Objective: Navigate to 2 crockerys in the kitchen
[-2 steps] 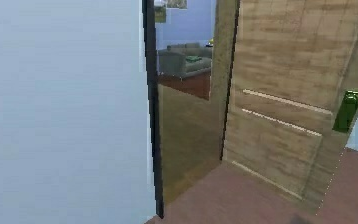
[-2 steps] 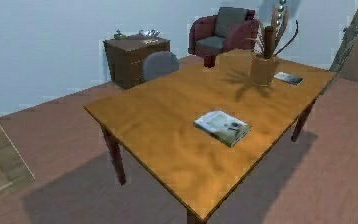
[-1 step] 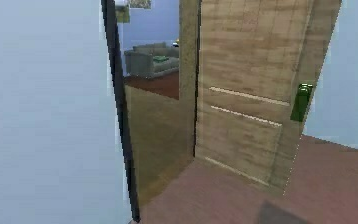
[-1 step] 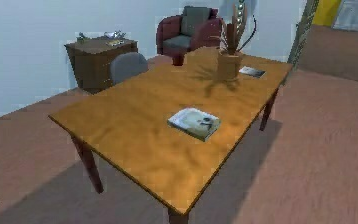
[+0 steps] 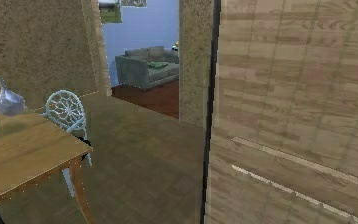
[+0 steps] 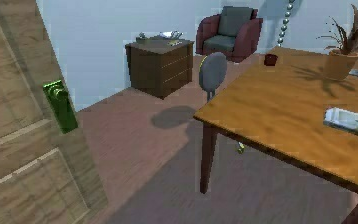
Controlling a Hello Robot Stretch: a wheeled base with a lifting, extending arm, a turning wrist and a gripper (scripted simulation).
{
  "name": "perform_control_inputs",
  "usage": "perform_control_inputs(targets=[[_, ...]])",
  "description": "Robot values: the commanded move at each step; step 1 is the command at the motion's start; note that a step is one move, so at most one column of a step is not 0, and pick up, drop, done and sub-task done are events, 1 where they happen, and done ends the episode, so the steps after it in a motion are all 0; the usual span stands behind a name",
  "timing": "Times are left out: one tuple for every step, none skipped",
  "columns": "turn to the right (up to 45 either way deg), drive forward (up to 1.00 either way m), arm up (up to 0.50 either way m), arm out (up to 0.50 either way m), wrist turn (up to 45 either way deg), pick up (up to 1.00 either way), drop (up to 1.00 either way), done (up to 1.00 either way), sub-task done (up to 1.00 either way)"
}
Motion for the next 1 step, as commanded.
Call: perform_control_inputs(targets=[[-6.0, 0.0, 0.0, 0.0, 0.0, 0.0, 0.0, 0.0, 0.0]])
